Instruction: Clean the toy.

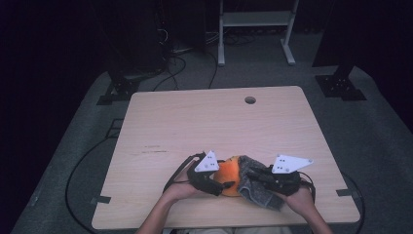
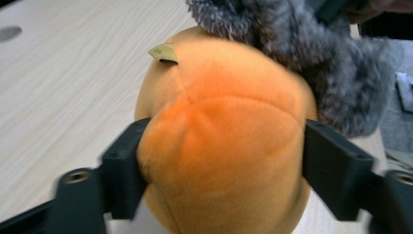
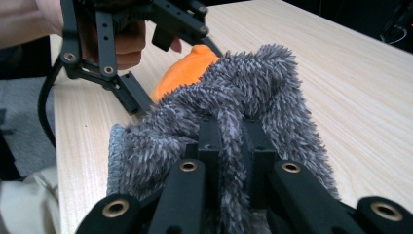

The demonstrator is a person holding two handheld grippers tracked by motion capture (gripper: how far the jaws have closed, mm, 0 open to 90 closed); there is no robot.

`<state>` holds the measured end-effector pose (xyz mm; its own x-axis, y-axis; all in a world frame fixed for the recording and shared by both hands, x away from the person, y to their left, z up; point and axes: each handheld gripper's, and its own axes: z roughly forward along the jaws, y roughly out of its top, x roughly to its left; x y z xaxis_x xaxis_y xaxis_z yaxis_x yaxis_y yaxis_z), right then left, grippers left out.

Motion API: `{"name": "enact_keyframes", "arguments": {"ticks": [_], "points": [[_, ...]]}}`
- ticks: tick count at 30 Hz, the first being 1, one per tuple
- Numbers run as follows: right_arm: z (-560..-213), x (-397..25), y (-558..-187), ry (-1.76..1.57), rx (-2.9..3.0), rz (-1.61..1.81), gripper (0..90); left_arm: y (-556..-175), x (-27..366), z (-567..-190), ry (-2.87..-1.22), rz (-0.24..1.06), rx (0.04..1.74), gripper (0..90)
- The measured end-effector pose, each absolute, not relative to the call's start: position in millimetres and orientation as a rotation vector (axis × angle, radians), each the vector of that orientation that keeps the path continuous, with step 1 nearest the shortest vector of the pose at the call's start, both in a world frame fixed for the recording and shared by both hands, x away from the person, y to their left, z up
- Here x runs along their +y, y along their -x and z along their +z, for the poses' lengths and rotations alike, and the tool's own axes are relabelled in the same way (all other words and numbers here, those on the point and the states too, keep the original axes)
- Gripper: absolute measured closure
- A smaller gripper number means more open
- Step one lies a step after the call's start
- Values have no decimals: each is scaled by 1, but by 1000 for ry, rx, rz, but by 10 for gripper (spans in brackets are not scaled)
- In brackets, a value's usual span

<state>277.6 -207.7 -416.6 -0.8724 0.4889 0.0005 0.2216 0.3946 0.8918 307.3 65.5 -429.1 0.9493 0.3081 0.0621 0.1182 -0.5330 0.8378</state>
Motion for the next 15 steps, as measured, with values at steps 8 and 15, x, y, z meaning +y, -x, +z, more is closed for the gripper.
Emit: {"name": "enact_keyframes", "arguments": {"ticks": [8, 15], "points": [[-430, -246, -295, -853, 2375, 1513, 802, -306, 69, -433, -2149, 266, 276, 310], [-433, -233, -298, -808, 2412, 1551, 802, -305, 73, -434, -2176, 262, 253, 310]]}}
